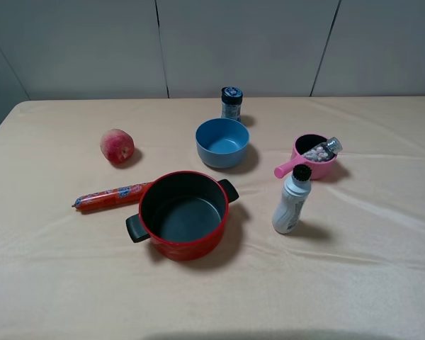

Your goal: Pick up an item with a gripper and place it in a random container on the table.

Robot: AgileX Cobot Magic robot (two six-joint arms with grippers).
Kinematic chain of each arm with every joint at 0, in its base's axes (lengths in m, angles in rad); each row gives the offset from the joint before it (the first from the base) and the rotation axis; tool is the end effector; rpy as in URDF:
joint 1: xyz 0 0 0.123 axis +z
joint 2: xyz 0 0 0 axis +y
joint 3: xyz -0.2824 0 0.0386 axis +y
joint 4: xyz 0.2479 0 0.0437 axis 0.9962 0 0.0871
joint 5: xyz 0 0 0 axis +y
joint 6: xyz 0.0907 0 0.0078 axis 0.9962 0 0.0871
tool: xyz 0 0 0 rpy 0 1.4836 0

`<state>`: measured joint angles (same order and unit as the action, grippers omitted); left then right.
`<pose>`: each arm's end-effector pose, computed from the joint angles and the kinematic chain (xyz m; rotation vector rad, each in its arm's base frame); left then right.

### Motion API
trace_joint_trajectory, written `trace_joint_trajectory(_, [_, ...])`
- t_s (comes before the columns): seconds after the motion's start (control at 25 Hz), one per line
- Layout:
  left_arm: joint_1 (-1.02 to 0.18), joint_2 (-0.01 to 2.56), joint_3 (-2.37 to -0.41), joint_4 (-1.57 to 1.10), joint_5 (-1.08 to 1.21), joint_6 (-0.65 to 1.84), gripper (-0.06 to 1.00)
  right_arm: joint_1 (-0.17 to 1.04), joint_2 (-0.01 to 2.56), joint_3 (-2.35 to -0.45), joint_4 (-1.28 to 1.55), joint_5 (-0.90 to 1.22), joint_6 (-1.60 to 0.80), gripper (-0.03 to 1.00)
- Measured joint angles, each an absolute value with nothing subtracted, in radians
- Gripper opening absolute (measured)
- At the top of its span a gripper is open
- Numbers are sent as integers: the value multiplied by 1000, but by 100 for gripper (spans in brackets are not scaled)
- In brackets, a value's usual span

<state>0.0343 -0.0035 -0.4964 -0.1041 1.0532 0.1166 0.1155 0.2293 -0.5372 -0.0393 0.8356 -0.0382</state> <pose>-0.0046 -0.0084 0.2771 0.0879 2.0307 -0.0295 0.0391 0.0019 0.3027 -0.1623 2.0042 0.0032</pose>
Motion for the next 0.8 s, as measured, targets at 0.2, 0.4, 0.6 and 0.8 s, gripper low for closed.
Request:
trace_joint_trajectory(0.2, [34, -3, -496, -104, 1053, 117, 99, 115, 99, -536, -67, 858, 0, 69])
trace_joint_trajectory(0.4, [34, -3, -496, -104, 1053, 117, 99, 115, -1, -535, -74, 904, 0, 69])
trace_joint_trajectory(0.6, [34, -3, -496, -104, 1053, 117, 99, 115, -7, -534, -76, 952, 0, 69])
trace_joint_trajectory(0.8, [34, -3, -496, -104, 1053, 117, 99, 115, -7, -527, -73, 980, 0, 69])
